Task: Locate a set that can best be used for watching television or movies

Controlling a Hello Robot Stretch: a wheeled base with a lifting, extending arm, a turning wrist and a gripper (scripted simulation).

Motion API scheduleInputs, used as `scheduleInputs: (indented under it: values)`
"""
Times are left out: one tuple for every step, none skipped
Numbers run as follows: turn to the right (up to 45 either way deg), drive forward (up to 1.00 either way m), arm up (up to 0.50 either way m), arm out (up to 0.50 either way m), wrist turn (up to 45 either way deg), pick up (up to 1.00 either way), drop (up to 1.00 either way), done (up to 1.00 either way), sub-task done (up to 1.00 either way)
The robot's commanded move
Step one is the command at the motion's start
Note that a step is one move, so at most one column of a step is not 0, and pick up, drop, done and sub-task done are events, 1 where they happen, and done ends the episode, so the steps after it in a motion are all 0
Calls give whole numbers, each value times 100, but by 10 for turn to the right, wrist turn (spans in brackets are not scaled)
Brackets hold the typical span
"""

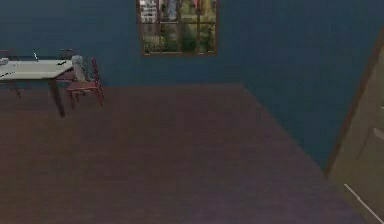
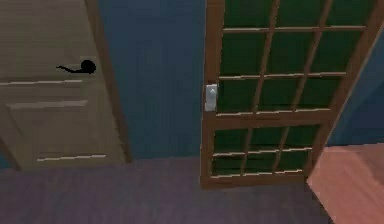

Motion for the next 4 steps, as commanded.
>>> scheduleInputs:
  values:
    - [-450,0,0,0,0,0,0,0,0]
    - [-60,0,0,0,0,0,0,0,0]
    - [0,45,0,0,0,0,0,0,0]
    - [-390,0,0,0,0,0,0,0,0]
